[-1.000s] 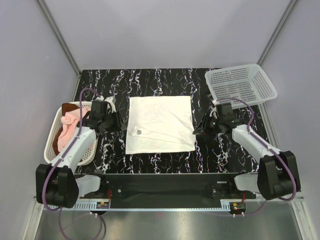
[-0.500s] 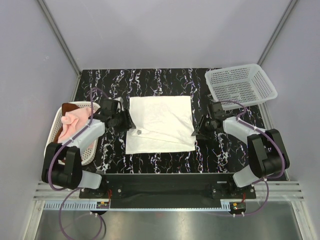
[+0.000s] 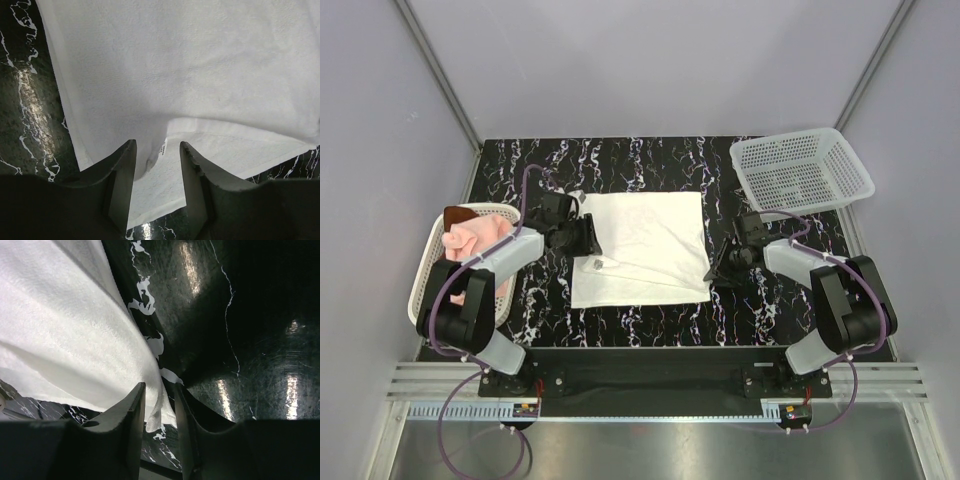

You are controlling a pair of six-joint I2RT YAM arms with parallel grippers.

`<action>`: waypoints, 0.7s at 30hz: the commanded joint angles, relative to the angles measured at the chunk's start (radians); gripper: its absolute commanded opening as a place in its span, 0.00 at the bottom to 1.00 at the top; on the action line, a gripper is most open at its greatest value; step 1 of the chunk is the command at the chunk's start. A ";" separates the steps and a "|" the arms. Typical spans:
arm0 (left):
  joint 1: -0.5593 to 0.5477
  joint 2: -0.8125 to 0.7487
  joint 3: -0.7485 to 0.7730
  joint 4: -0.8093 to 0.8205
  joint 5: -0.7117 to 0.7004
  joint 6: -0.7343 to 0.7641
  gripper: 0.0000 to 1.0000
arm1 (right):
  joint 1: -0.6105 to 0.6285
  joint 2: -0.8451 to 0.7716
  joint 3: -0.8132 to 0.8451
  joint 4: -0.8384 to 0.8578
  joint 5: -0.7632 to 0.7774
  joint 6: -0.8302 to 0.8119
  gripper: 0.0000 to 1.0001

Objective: Fold and stack the towels
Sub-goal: Fold the towel

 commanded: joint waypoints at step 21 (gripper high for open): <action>-0.047 -0.341 -0.231 -0.122 -0.211 -0.054 0.27 | 0.012 -0.007 -0.046 0.065 -0.013 -0.062 0.09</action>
